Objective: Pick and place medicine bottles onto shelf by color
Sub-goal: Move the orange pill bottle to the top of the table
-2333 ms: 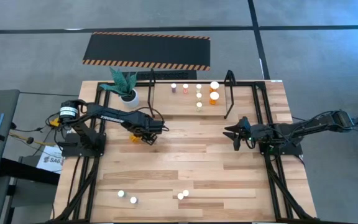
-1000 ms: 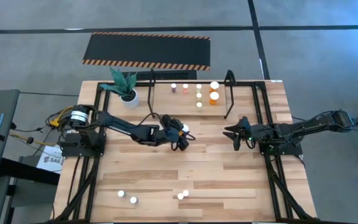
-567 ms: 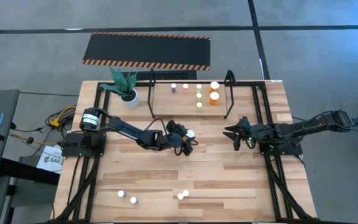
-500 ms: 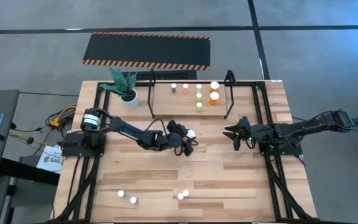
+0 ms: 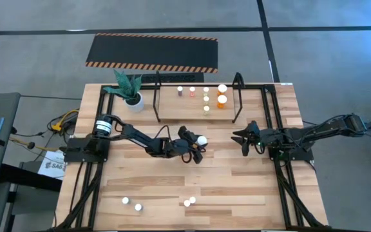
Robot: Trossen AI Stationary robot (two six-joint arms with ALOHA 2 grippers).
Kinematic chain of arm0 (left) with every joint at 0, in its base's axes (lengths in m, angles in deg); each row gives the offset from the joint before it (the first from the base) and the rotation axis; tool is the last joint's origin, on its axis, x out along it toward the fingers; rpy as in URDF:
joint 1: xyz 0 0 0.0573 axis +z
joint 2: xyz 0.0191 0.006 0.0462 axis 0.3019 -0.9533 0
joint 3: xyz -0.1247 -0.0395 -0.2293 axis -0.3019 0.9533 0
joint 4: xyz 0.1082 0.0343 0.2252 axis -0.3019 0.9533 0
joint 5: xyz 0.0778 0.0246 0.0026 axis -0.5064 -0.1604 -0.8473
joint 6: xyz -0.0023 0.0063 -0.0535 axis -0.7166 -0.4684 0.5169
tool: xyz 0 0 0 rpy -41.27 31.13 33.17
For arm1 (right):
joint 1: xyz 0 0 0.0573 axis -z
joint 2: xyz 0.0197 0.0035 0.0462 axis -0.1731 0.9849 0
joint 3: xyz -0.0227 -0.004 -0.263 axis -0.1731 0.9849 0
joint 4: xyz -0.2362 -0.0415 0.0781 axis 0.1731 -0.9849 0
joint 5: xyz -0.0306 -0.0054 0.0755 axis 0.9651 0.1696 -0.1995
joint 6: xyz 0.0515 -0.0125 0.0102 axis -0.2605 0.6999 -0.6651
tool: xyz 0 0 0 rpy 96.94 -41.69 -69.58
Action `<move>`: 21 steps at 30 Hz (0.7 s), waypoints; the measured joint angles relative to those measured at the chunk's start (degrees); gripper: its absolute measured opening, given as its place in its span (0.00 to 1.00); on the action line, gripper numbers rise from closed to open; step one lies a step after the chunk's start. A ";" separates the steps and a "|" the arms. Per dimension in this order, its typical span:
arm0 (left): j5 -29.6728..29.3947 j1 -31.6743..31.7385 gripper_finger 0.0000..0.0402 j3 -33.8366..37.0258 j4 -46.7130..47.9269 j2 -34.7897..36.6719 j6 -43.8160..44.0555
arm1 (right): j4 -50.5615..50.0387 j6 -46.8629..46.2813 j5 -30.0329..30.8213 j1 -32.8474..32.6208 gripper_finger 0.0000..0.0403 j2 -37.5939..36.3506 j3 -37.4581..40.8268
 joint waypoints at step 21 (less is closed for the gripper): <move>2.26 1.74 0.51 -0.07 5.86 0.13 6.12 | -0.04 0.01 0.00 0.02 0.40 0.00 0.00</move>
